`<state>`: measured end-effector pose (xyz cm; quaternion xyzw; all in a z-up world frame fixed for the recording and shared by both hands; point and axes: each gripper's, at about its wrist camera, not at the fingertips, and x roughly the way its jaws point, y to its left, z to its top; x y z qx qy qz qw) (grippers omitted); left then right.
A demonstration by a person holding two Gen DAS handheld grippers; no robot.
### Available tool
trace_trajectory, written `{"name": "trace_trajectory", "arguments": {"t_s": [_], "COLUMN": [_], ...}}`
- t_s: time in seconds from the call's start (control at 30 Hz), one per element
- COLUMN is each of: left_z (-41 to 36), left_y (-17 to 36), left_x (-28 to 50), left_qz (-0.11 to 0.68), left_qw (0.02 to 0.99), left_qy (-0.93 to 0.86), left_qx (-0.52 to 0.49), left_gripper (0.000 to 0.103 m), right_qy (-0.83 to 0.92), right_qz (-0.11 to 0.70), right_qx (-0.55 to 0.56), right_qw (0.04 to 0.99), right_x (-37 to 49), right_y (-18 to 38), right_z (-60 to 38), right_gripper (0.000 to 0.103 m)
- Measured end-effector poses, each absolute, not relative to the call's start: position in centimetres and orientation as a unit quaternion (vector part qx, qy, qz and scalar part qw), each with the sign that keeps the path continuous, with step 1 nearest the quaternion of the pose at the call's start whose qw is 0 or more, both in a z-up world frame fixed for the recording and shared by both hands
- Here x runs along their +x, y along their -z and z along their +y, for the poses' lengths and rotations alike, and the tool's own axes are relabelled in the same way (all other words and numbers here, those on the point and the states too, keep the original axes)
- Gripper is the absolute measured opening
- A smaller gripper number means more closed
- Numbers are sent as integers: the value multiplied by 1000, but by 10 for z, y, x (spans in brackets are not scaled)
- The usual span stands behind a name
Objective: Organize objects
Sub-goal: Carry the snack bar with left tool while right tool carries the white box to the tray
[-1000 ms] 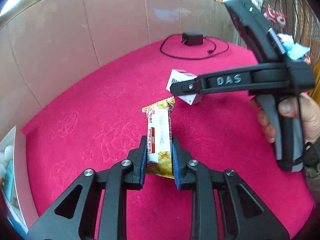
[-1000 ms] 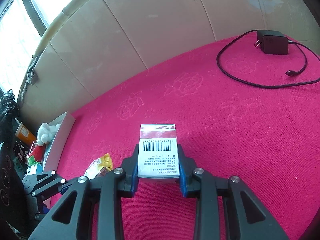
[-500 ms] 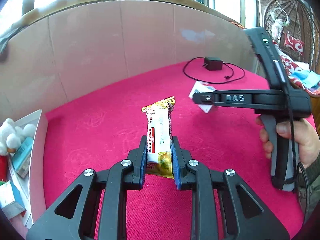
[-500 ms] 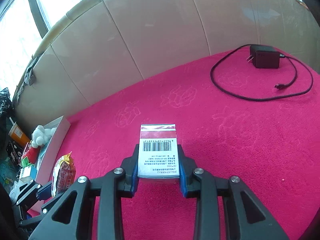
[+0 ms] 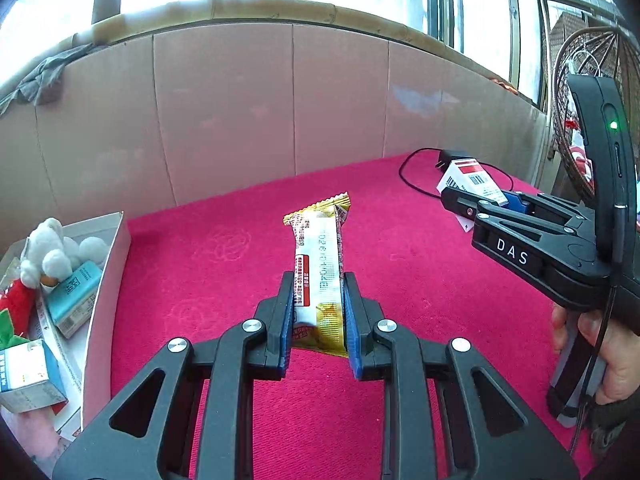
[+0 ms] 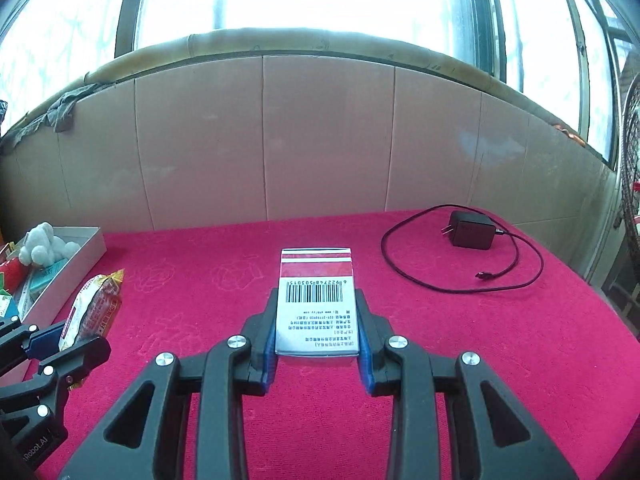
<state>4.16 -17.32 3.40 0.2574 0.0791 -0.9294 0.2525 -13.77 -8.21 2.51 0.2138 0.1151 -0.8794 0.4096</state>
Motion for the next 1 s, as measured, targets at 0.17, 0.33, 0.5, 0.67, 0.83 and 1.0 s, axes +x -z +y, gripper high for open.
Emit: {"name": "trace_trajectory", "arguments": {"t_s": [0.17,0.33,0.5,0.67,0.83,1.0], "left_z": [-171,-177,-194,-224,-252,-253], "left_y": [-40,-49,-66,-69,-71,-73], "left_x": [56,79,114,149,173,184], "left_qz": [81,97,88,80,101,100], "left_qw": [251,255,290,335,358,362], "left_qy": [936,936,935,925,917,916], "left_qx": [233,221,187,162,143,140], "left_gripper": [21,21,21,21,21,21], "right_qy": [880,875,870,865,863,857], "right_qz": [114,124,138,151,171,186], "right_qx": [209,208,205,204,197,184], "right_qw": [411,419,427,433,434,443], "right_x": [-124,-100,-79,-61,-45,-27], "right_y": [-33,-38,-41,-43,-46,-54], "right_z": [-75,-74,-82,-91,-101,-110], "right_gripper": [31,31,31,31,31,31]}}
